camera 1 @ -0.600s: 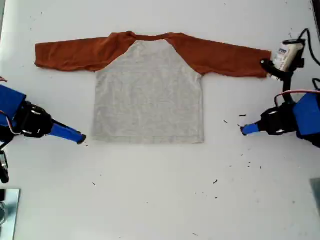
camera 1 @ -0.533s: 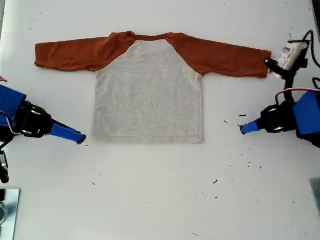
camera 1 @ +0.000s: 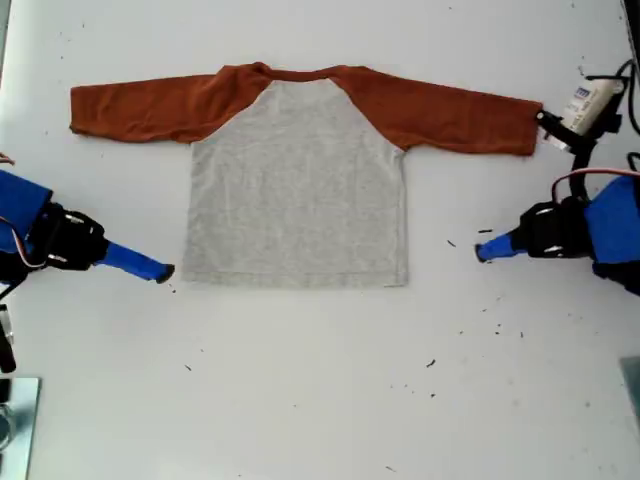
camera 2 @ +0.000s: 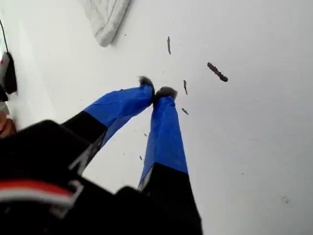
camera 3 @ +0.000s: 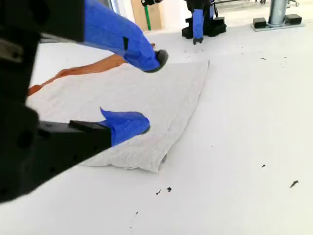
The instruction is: Fold t shirt
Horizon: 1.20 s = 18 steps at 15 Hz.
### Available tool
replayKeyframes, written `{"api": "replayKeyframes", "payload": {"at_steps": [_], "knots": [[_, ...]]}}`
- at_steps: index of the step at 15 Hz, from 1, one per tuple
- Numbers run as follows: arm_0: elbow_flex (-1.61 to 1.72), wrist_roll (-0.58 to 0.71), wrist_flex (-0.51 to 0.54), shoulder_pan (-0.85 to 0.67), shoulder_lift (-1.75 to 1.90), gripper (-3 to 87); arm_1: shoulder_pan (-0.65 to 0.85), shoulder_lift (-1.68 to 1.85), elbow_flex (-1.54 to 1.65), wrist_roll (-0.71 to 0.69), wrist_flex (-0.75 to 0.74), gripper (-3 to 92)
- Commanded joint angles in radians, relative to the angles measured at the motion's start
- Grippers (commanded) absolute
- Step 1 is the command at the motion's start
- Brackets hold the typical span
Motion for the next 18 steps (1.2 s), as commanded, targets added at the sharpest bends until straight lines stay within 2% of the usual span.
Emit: {"api": "replayKeyframes", "payload": {"at_steps": [1, 2, 5, 7, 8, 9, 10, 12, 15, 18], "knots": [[0.011, 0.038, 0.000, 0.000, 0.008, 14.6, 0.017, -0.086, -0.132, -0.011, 0.015, 3.2], [0.011, 0.054, 0.000, -0.012, 0.008, 7.6, 0.075, -0.265, -0.325, -0.081, 0.077, 3.2], [0.011, 0.063, -0.014, -0.029, 0.008, -0.2, 0.388, -0.755, -0.976, -0.443, 0.296, 3.2], [0.011, 0.063, -0.023, -0.034, 0.008, -0.2, 0.629, -0.913, -1.266, -0.650, 0.420, 3.3], [0.011, 0.063, -0.026, -0.025, 0.008, -0.3, 0.726, -0.950, -1.342, -0.735, 0.430, 3.4], [0.011, 0.063, -0.023, -0.021, 0.008, -0.3, 0.802, -0.979, -1.385, -0.795, 0.434, 6.9], [0.011, 0.063, -0.014, -0.026, 0.008, -0.3, 0.864, -1.017, -1.399, -0.834, 0.437, 25.8], [0.011, 0.064, -0.009, -0.023, 0.008, -0.3, 0.997, -1.068, -1.339, -0.900, 0.436, 39.4], [0.011, 0.064, -0.011, -0.021, 0.008, -0.3, 1.226, -1.025, -1.124, -1.014, 0.359, 39.4], [0.011, 0.064, -0.002, -0.020, 0.008, -0.3, 1.278, -1.028, -0.904, -1.055, 0.135, 37.7]]}}
